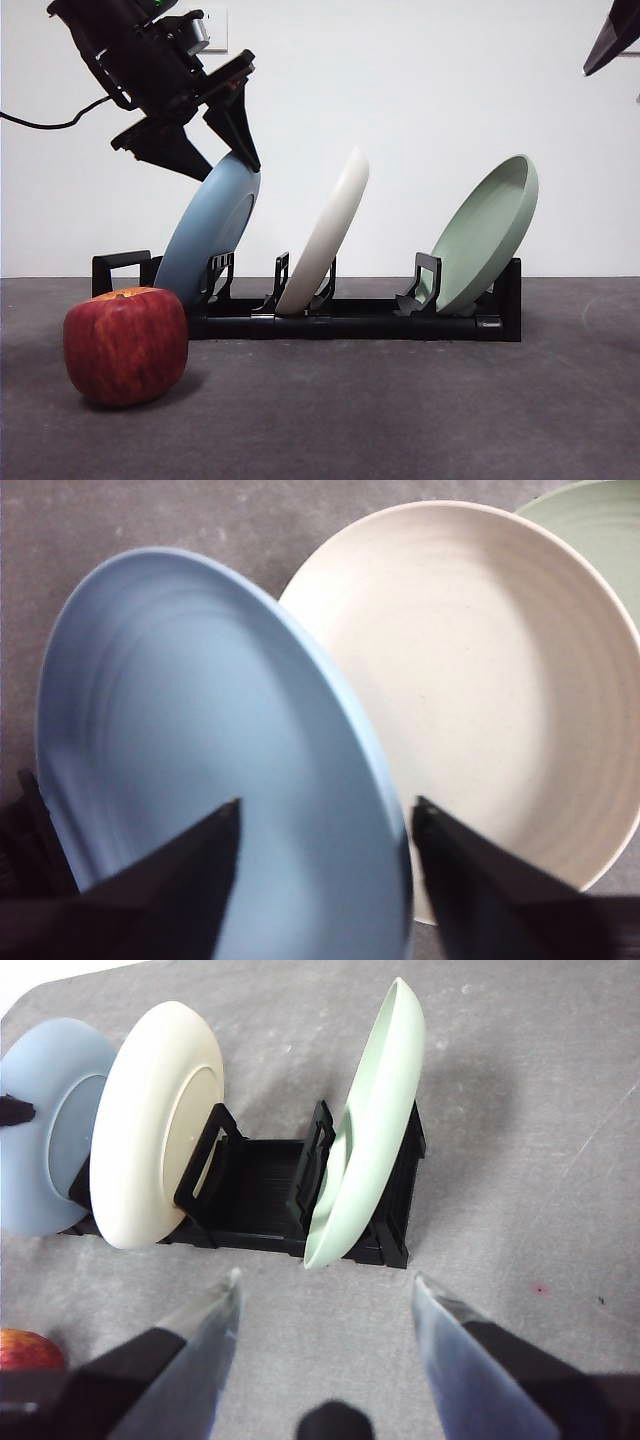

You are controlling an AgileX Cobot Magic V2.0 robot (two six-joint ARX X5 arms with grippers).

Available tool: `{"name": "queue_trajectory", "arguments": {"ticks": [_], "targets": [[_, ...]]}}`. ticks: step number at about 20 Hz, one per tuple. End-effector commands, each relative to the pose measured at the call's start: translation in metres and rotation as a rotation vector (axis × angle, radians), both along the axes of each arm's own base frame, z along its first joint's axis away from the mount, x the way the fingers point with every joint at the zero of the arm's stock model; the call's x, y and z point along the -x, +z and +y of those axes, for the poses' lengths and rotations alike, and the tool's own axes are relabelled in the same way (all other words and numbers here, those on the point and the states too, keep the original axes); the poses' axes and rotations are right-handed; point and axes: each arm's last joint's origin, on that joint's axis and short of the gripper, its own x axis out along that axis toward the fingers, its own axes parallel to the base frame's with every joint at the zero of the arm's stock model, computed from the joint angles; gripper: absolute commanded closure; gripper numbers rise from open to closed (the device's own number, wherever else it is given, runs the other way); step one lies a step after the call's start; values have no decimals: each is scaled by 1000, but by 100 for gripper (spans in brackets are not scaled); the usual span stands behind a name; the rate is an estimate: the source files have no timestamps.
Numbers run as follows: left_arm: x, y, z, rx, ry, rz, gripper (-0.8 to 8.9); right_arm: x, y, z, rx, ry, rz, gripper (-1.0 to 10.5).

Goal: Take the blue plate from the plate rack,put the plate on the table,take the apple from the table,put the apple in the plate

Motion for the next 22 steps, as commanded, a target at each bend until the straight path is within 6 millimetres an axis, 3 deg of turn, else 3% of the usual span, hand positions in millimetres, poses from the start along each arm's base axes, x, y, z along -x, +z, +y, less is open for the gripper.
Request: {"name": "queue_trajectory", "arguments": {"ticks": [1, 4, 6, 12, 15, 18, 22], "targets": [[-1, 0, -2, -4, -26, -16, 820, 0, 1, 0, 2, 0, -9, 662], [0, 10, -3, -1, -36, -29, 820, 0, 1, 0, 2, 0, -9, 662], [4, 29, -7, -9, -60, -44, 820, 0, 1, 0, 2, 0, -9, 662], [30, 116, -22, -46, -183, -148, 820, 0, 1, 0, 3, 0, -10, 662], [66, 152, -26, -46, -245, -235, 820, 0, 1, 0, 2, 1, -10, 662], [116, 177, -26, -121, -272, -314, 820, 0, 1, 0, 2, 0, -10, 661], [176, 185, -38, -271, -321, -333, 820, -1, 3, -1, 2, -3, -26, 661]]}}
